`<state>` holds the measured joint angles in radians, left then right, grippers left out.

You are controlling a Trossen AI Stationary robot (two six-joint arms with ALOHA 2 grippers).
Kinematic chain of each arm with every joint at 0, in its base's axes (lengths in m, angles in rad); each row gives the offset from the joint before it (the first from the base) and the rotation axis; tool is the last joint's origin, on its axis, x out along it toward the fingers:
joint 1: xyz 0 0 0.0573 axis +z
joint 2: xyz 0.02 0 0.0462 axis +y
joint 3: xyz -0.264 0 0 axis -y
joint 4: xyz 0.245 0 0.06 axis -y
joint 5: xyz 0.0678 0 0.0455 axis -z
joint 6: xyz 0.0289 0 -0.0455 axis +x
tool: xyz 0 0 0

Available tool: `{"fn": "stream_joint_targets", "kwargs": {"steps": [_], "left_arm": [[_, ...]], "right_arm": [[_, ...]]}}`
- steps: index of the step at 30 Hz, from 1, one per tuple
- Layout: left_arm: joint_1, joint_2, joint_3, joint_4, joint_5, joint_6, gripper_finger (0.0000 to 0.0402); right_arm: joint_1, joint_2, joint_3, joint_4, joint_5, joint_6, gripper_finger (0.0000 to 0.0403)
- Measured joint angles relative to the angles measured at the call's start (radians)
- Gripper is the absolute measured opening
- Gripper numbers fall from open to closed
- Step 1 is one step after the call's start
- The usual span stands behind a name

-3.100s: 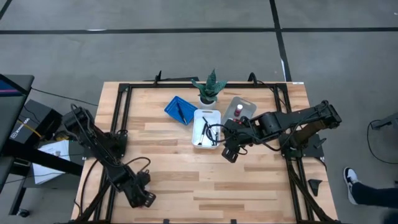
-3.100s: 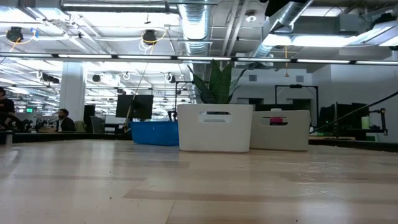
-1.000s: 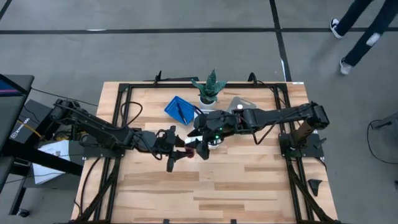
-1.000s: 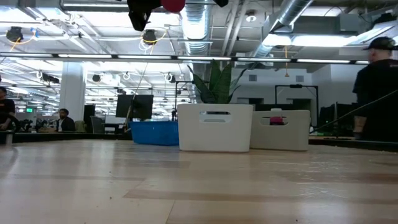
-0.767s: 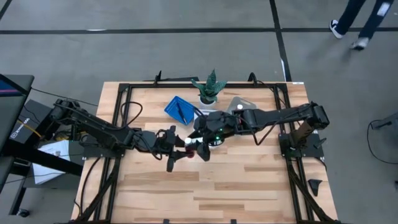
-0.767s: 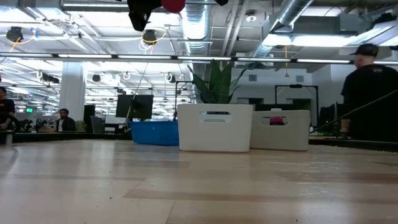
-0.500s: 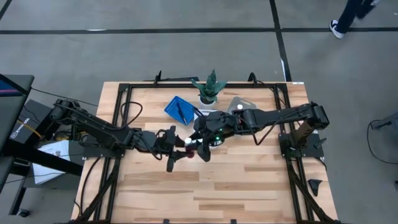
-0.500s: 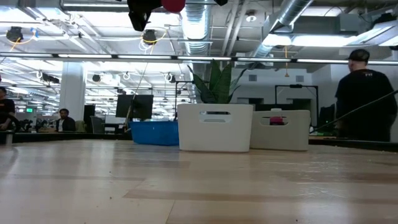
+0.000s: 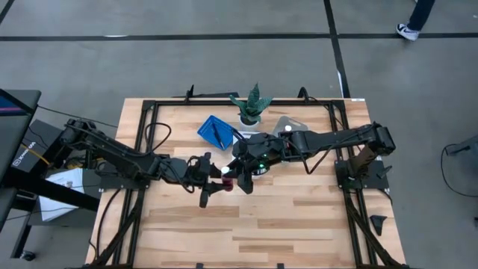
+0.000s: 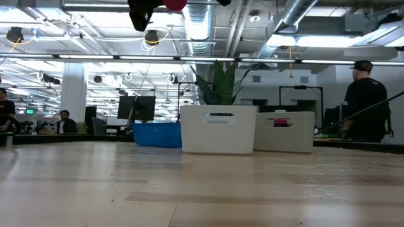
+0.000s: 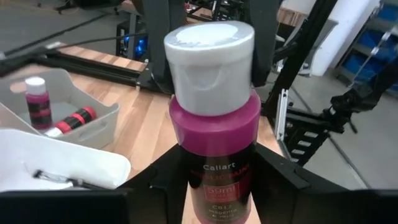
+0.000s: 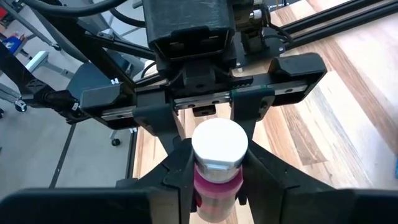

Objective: Pick & Place Paint Supplies
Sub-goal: Put the pink paint bottle into the gray bin

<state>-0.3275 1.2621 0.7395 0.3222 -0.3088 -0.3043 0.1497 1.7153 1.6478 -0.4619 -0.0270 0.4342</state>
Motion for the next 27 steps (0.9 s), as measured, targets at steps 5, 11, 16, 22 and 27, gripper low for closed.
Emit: {"fn": "stream_joint_targets", "kwargs": {"steps": [5, 11, 16, 22, 27], "left_arm": [[0.003, 0.0, 0.0, -0.014, 0.002, -0.125, 0.0175], [0.003, 0.0, 0.0, -0.14, 0.111, -0.223, 0.0242], [-0.002, 0.0, 0.0, -0.325, 0.218, -0.237, 0.0275], [-0.027, 0.0, 0.0, -0.409, 0.281, -0.238, 0.0266], [-0.034, 0.0, 0.0, -0.409, 0.272, -0.238, 0.0245]], "right_arm": [[0.0, 0.001, 0.0, 0.002, 0.012, 0.003, 0.0103], [0.0, 0.002, 0.0, 0.001, 0.02, 0.003, 0.0103], [0.0, 0.002, 0.0, -0.034, 0.024, 0.003, 0.0104], [0.009, -0.033, 0.0, -0.264, 0.152, 0.047, 0.0104], [0.043, -0.108, 0.0, -0.464, 0.355, 0.128, 0.0104]]}}
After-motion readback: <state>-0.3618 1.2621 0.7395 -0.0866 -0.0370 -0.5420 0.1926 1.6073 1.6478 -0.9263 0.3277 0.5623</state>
